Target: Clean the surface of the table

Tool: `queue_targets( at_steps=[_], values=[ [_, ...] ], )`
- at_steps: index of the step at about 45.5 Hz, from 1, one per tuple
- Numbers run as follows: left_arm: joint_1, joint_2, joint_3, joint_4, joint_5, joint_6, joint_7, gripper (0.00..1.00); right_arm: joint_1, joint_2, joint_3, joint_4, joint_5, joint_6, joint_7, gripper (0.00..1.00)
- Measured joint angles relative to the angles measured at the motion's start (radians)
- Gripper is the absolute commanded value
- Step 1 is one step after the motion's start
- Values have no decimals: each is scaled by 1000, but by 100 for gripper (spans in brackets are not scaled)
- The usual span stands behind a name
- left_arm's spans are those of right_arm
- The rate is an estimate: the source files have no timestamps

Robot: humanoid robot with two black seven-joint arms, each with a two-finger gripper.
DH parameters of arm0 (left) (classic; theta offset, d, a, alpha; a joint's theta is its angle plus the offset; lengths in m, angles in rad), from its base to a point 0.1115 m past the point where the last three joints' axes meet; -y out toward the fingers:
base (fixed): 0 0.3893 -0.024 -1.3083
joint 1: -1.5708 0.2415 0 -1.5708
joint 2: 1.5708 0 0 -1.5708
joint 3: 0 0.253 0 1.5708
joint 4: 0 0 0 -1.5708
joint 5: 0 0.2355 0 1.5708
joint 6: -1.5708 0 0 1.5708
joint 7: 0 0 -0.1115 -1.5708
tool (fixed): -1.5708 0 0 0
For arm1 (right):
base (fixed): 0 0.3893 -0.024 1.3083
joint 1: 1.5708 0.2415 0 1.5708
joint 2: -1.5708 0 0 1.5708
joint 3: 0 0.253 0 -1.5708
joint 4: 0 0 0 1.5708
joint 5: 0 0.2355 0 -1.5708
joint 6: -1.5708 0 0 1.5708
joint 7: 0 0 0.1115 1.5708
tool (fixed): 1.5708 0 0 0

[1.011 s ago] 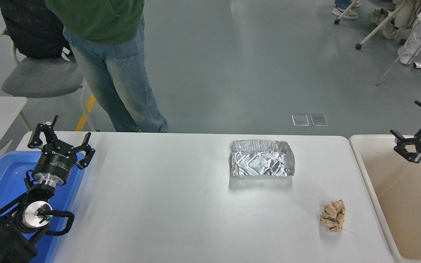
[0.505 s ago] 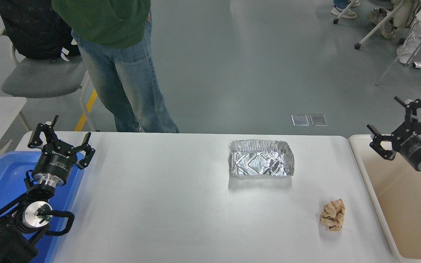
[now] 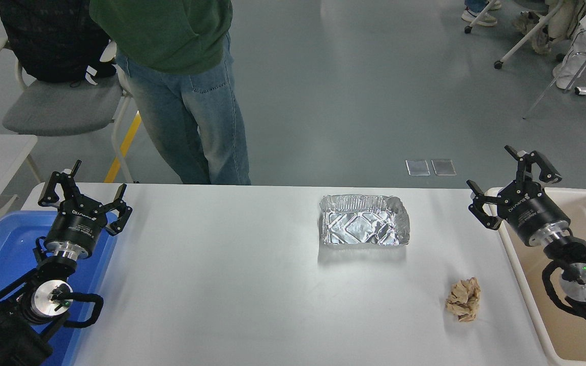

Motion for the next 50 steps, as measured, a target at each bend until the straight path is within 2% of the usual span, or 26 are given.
queue_targets(
  at_steps=[13, 23, 37, 50],
  values=[
    [0, -1, -1, 0, 0, 0, 0, 99, 97, -2, -170, 15, -168, -101, -47, 99],
    [1, 0, -1, 0, 0, 0, 0, 99, 176, -18, -269, 53, -328, -170, -144, 99],
    [1, 0, -1, 0, 0, 0, 0, 99, 253, -31, -331, 110, -666, -197, -317, 99],
    [2, -1, -1, 0, 0, -1, 0, 99, 348, -30, -446, 127, -874, -232, -340, 99]
  ],
)
